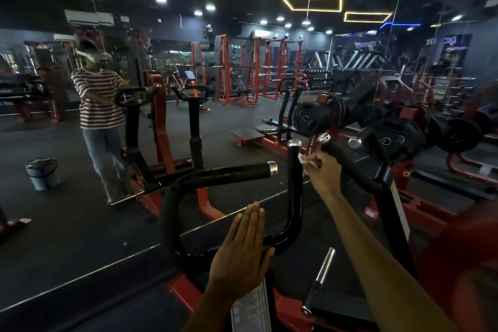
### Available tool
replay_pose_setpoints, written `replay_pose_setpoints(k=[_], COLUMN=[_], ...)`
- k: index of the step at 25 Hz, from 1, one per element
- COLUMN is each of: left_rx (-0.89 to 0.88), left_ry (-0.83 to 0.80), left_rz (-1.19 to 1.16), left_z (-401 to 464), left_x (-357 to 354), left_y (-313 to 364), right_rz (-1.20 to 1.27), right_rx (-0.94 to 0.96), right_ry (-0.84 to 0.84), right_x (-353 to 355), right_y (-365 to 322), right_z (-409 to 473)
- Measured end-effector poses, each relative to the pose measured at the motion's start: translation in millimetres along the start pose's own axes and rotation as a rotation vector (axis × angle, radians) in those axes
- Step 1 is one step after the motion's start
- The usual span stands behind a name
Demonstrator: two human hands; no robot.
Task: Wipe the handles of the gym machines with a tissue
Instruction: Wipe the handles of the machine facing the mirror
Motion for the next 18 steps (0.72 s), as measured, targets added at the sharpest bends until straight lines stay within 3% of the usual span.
replay_pose_setpoints(k=[12,18], left_rx=[-0.009,-0.011], left_ry=[-0.006,-0.016], left_rz=[0.004,-0.017], left_z=[-1,-1], left_x=[6,5], left_y=[2,1], right_rz=[0.035,0.069], right_rx=[0.016,-0.029], right_ry=[0.077,0.171], right_x=[10,25], right_y=[8,-18], right_z=[-144,-44])
Point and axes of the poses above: each hand's wrist, its own z-axis towards the middle knuckle, its own x-axis out of the back of the hand, y = z × x, the point moved 3 cm from there along z, towards the middle knuckle, and after that the axes turned 12 degrees about x, right-handed, at the moved point
